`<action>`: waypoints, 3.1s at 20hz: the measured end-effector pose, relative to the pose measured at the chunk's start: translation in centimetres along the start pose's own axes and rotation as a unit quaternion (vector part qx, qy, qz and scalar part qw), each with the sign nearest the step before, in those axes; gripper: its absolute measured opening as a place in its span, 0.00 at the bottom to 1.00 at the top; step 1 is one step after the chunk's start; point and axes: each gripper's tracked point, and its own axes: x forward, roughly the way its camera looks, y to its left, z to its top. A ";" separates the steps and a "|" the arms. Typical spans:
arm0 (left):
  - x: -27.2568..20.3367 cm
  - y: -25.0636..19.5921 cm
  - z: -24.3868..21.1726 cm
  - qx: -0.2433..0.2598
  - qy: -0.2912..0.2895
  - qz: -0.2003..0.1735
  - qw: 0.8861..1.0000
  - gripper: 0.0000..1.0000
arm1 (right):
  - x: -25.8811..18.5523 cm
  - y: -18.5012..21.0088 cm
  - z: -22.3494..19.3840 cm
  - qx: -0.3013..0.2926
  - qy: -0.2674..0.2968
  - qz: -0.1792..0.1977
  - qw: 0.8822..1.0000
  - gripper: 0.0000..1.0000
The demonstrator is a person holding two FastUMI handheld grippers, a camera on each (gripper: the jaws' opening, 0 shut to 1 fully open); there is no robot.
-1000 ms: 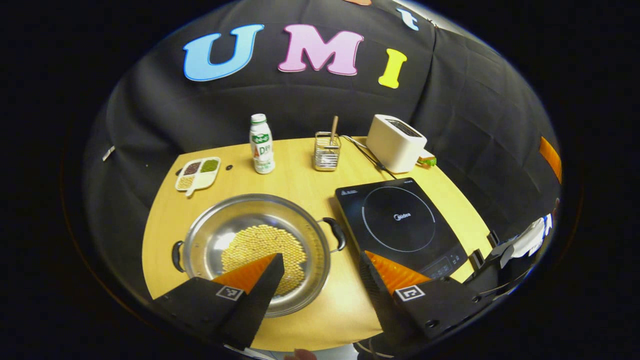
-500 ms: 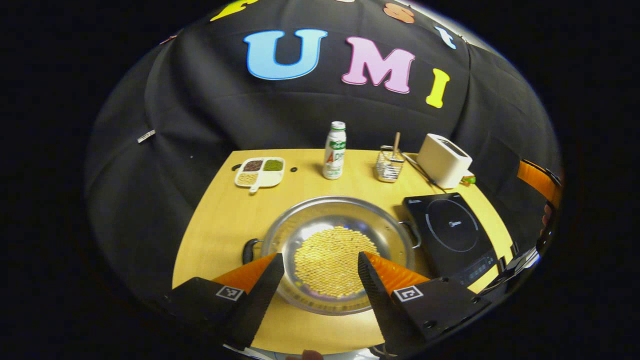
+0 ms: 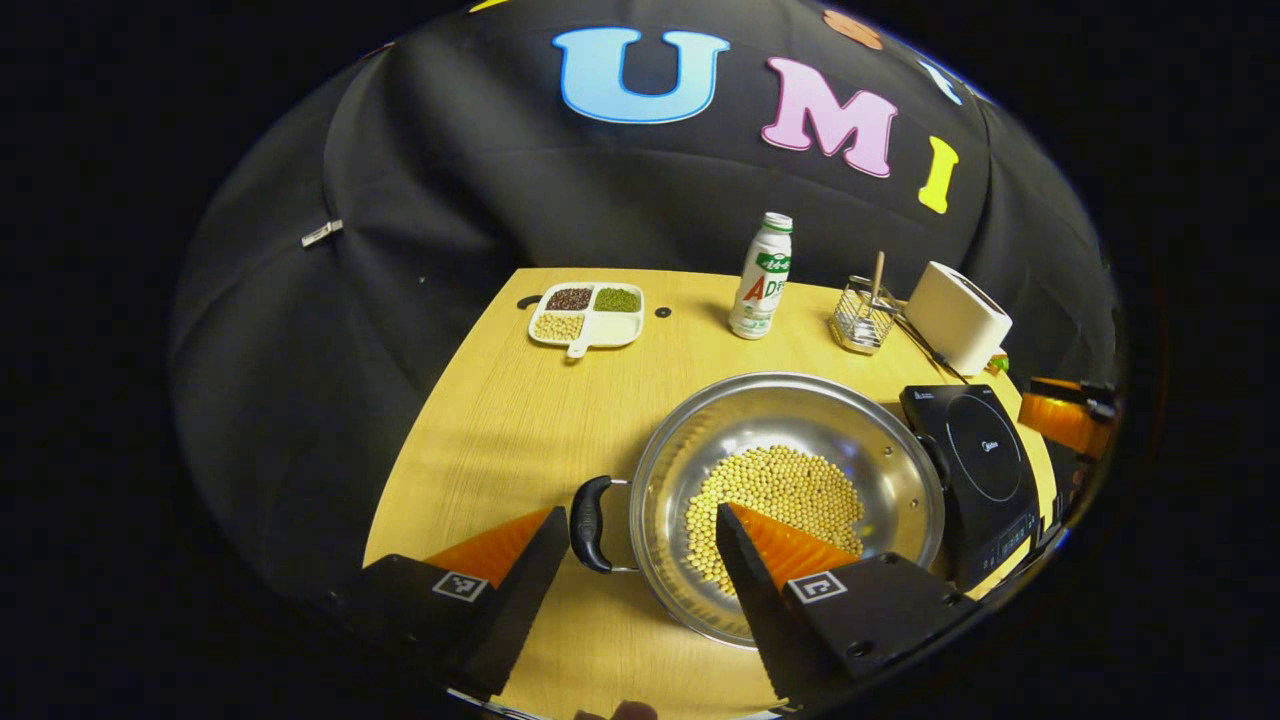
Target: First push the handle of the pot to place it horizontally, then grasp the pot with both hands and set it on the induction cooktop.
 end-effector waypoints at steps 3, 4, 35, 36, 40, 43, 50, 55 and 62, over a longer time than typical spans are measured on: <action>1.7 0.7 -1.2 -0.016 0.024 0.002 1.000 0.92 | 2.3 0.8 -2.2 0.002 0.044 0.007 0.999 0.99; 2.3 1.1 -1.3 -0.018 0.030 0.005 0.999 0.93 | 3.0 0.9 -2.5 0.004 0.052 0.009 0.999 0.99; 1.6 -1.0 0.2 0.023 0.073 0.002 0.997 0.54 | 5.2 1.1 -5.0 0.041 0.151 -0.006 0.988 0.54; 1.2 -1.8 0.8 0.026 0.068 0.000 0.997 0.54 | 4.6 0.4 -4.4 0.042 0.146 -0.008 0.988 0.54; 0.2 -6.5 1.7 0.030 0.076 -0.013 0.997 0.54 | 1.8 -3.6 -3.3 0.048 0.141 -0.022 0.989 0.54; 0.2 -10.6 2.3 0.034 0.073 -0.028 0.996 0.52 | -0.3 -7.4 -2.7 0.053 0.135 -0.038 0.989 0.54; 0.6 -19.7 3.6 0.047 0.060 -0.054 0.996 0.54 | -3.4 -15.9 -1.8 0.063 0.117 -0.058 0.989 0.53; 2.1 -25.4 3.3 0.049 0.063 -0.066 0.995 0.54 | -4.2 -21.8 -2.1 0.067 0.118 -0.070 0.988 0.53; 4.8 -31.1 2.3 0.055 0.081 -0.074 0.992 0.54 | -4.0 -27.9 -3.8 0.077 0.135 -0.076 0.985 0.50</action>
